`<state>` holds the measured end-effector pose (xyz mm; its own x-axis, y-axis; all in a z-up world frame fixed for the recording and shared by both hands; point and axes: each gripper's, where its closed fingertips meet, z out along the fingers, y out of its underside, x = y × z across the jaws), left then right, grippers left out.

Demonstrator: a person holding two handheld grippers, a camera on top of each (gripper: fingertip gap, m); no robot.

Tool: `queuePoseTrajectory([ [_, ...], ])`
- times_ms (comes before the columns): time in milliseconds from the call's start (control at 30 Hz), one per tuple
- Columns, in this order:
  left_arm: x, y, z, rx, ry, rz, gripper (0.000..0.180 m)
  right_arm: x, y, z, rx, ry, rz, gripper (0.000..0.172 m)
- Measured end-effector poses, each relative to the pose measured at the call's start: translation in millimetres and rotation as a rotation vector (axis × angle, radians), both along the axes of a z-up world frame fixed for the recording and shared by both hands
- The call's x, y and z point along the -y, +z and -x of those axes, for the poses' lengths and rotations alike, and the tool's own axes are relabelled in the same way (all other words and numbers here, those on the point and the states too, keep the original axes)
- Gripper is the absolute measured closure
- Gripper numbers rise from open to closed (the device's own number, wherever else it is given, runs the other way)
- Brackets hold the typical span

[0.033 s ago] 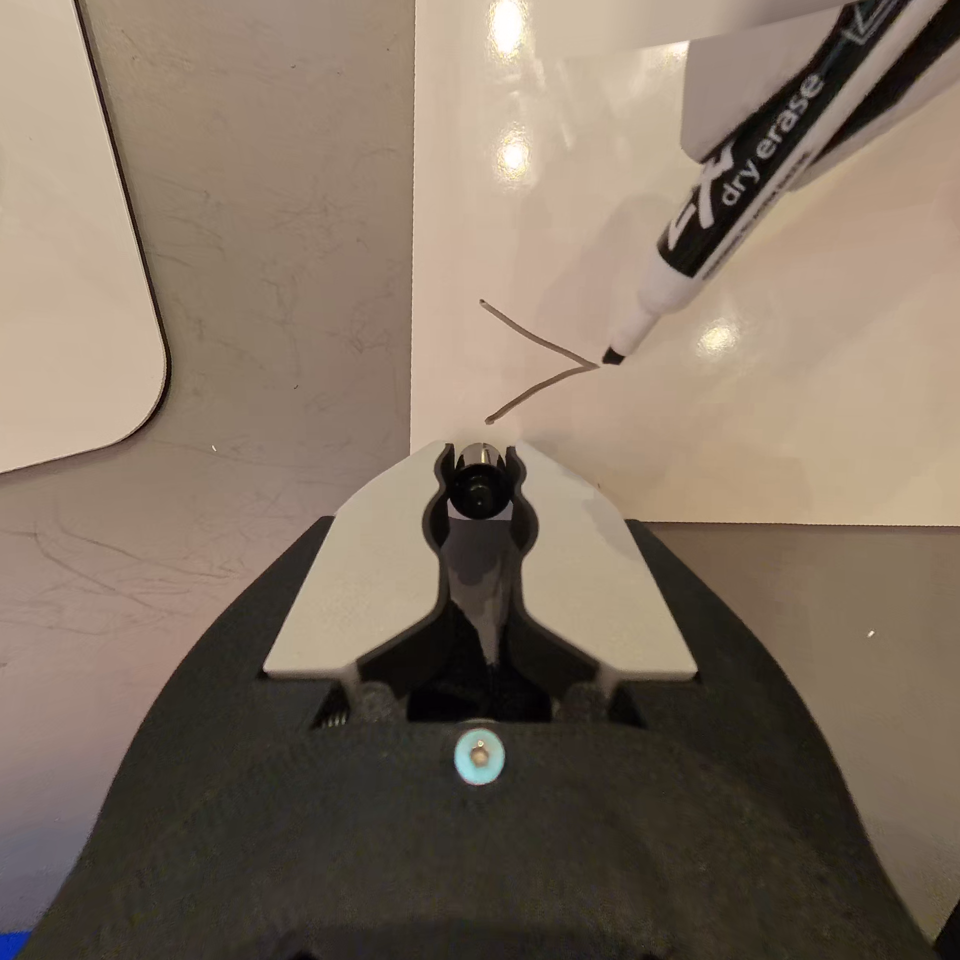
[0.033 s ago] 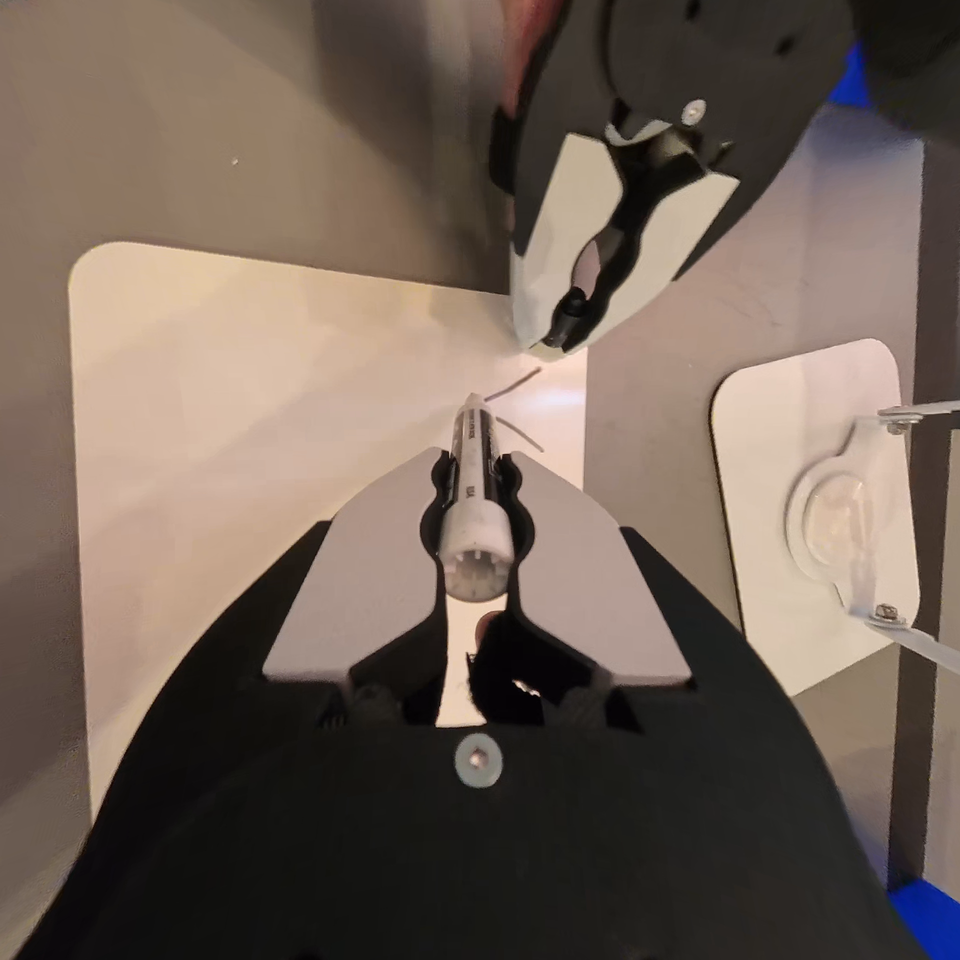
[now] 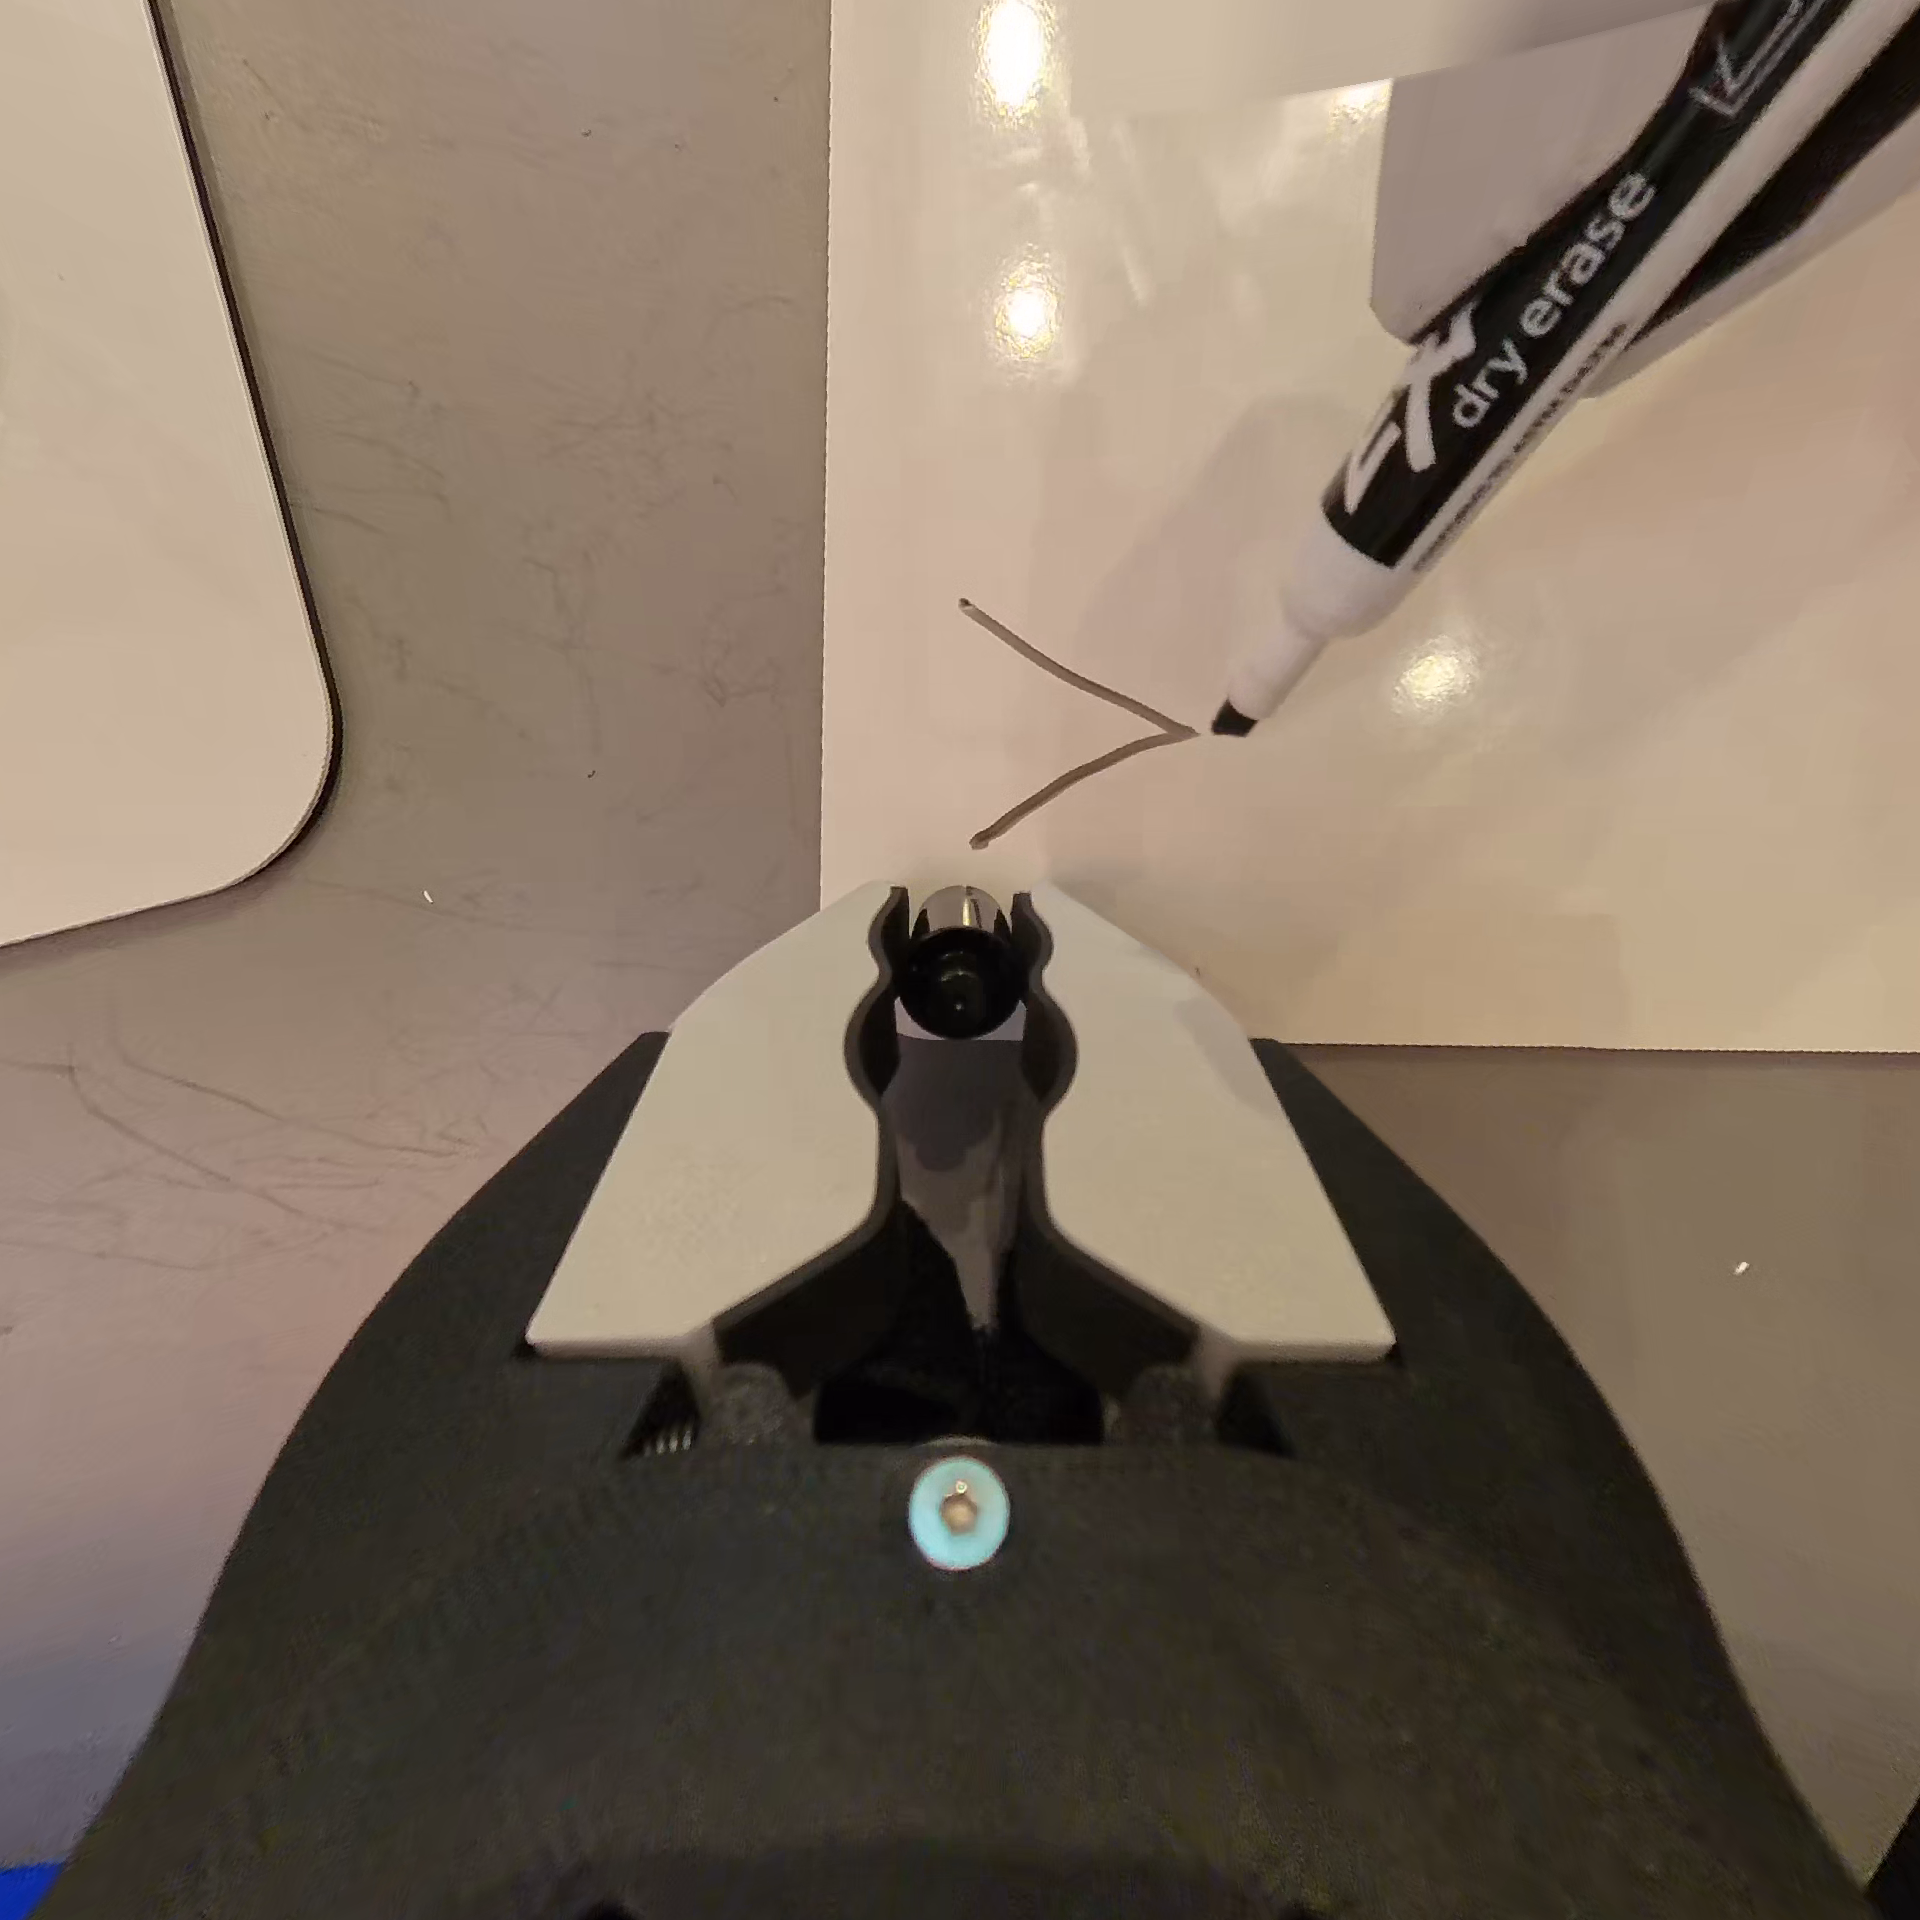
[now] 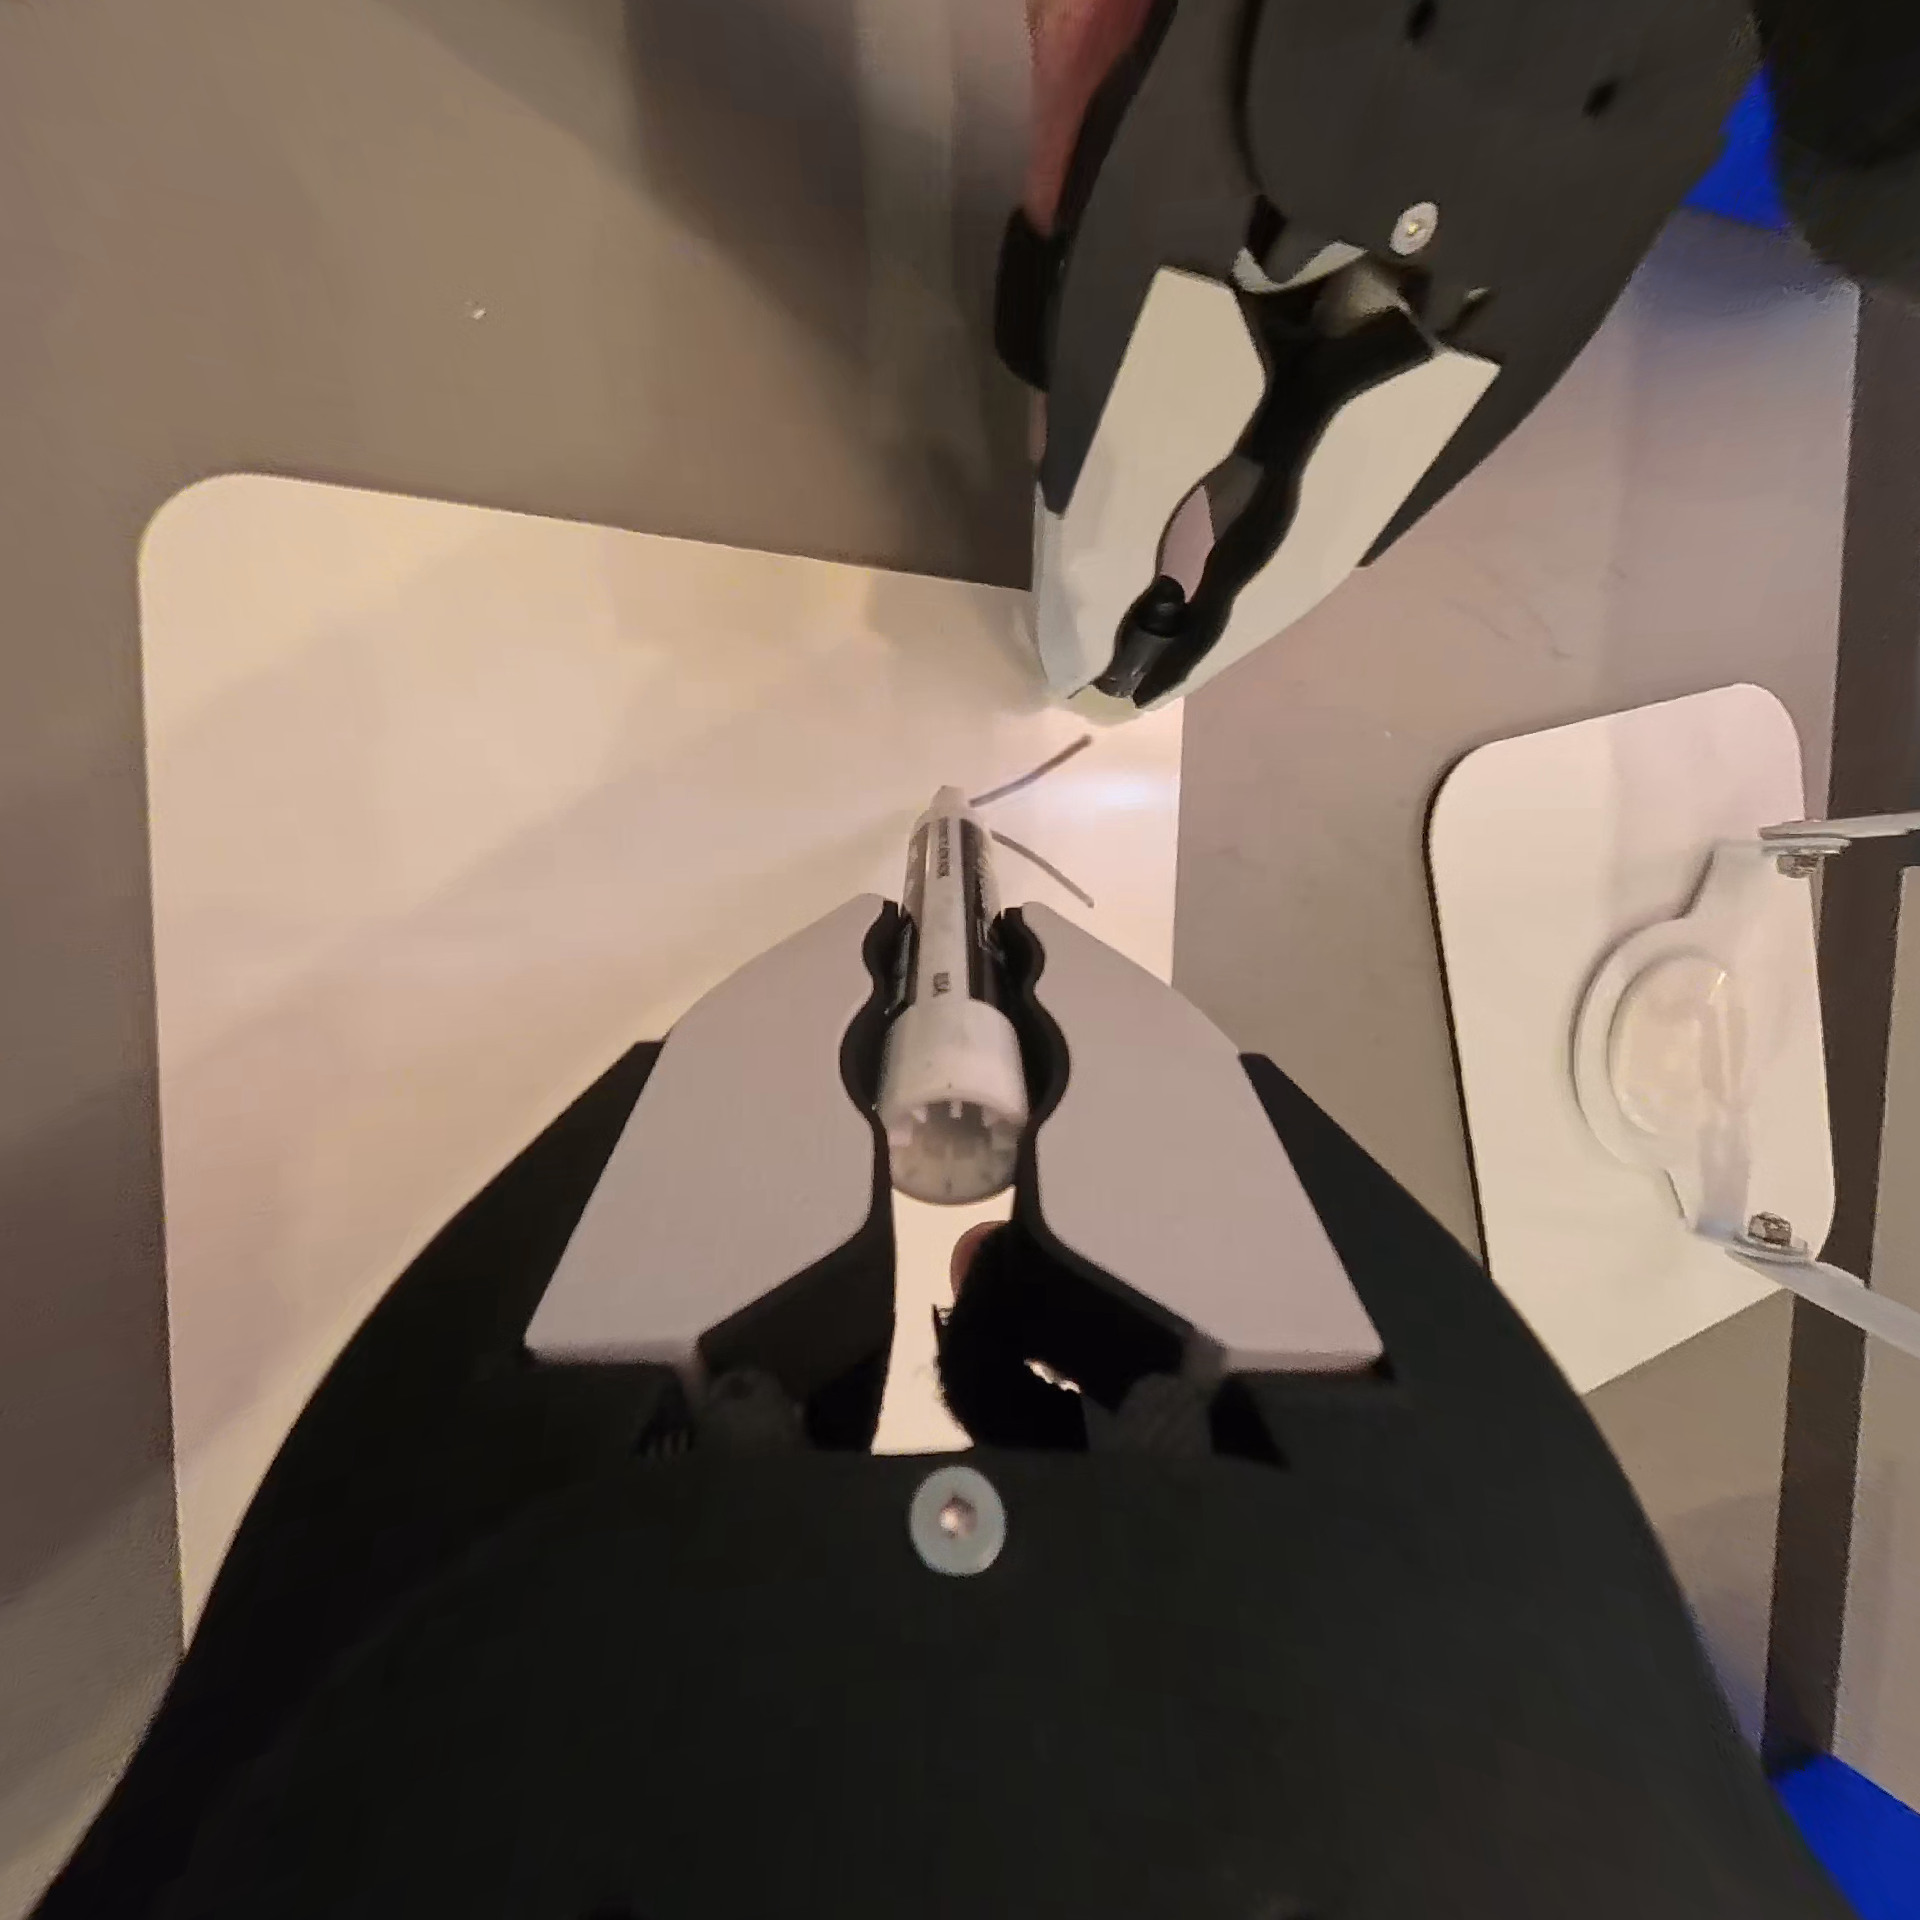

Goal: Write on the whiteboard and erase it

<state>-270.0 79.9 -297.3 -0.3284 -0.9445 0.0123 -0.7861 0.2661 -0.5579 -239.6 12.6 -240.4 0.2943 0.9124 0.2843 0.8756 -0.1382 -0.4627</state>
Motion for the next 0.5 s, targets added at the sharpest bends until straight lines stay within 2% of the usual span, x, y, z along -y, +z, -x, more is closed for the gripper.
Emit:
queuePoseTrajectory([
  [500, 0.0, -0.1, -0.2, -0.001, 0.000, 0.000, 0.161, 3.8, -9.5, 1.6, 0.045, 0.023, 0.026, 0.152],
])
